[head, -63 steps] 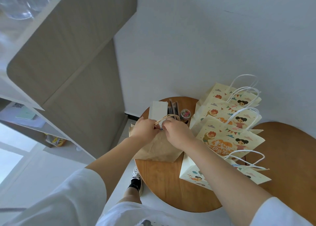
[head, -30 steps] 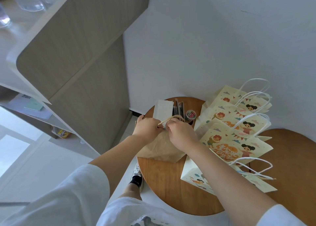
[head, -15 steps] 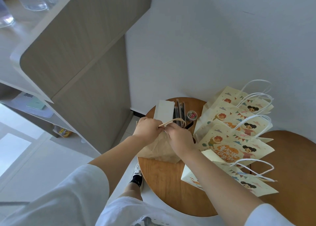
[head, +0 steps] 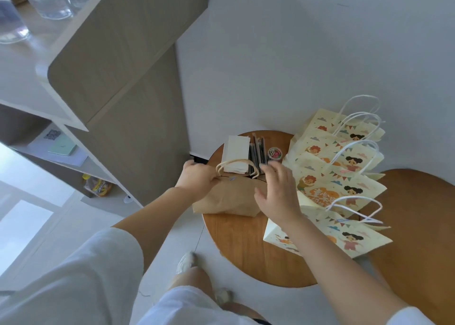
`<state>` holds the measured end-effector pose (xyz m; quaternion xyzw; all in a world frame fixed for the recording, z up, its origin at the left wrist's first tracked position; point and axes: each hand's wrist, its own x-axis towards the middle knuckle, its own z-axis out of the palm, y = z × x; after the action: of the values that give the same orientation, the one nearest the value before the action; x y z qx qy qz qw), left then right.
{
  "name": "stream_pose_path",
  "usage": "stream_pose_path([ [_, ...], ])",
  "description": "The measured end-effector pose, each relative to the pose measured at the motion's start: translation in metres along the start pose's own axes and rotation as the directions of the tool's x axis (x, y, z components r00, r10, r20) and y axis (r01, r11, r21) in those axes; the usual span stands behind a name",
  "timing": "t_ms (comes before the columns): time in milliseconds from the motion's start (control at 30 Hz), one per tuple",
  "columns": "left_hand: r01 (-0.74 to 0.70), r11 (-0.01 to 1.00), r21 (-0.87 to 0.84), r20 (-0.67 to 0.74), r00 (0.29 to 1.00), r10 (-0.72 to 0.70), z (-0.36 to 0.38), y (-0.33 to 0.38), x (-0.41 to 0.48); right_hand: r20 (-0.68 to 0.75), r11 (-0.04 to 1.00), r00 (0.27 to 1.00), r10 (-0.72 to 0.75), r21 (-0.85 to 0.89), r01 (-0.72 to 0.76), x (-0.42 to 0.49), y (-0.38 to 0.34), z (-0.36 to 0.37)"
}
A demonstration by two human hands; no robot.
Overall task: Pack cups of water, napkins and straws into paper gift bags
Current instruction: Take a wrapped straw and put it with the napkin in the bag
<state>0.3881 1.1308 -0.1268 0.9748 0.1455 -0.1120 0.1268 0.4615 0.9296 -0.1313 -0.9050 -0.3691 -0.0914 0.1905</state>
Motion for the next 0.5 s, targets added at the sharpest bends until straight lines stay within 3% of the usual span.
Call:
stream_pose_path([
  [100, -0.058, 0.998, 0.027, -0.077, 0.995, 0.060, -0.016, -0.007, -0.023, 0.349, 0.992, 0.933, 0.086, -0.117, -0.047, 0.002, -0.014, -0.022],
  [167, -0.089, 0.995, 0.047, -0.091, 0.992, 0.093, -0.027, -0.011, -0.038, 0.463, 0.994, 0.883, 0.072, -0.109, -0.024, 0.002, -0.024, -0.033],
  [267, -0.134, 0.989, 0.069, -0.104, 0.984, 0.141, -0.040, -0.014, -0.064, 0.424, 0.997, 0.902, 0.081, -0.030, -0.076, -0.009, -0.041, -0.050],
  [500, -0.150, 0.987, -0.065, -0.043, 0.988, 0.147, -0.043, -0.002, -0.134, 0.377, 0.955, 0.913, 0.155, 0.179, -0.236, -0.083, -0.067, -0.078],
])
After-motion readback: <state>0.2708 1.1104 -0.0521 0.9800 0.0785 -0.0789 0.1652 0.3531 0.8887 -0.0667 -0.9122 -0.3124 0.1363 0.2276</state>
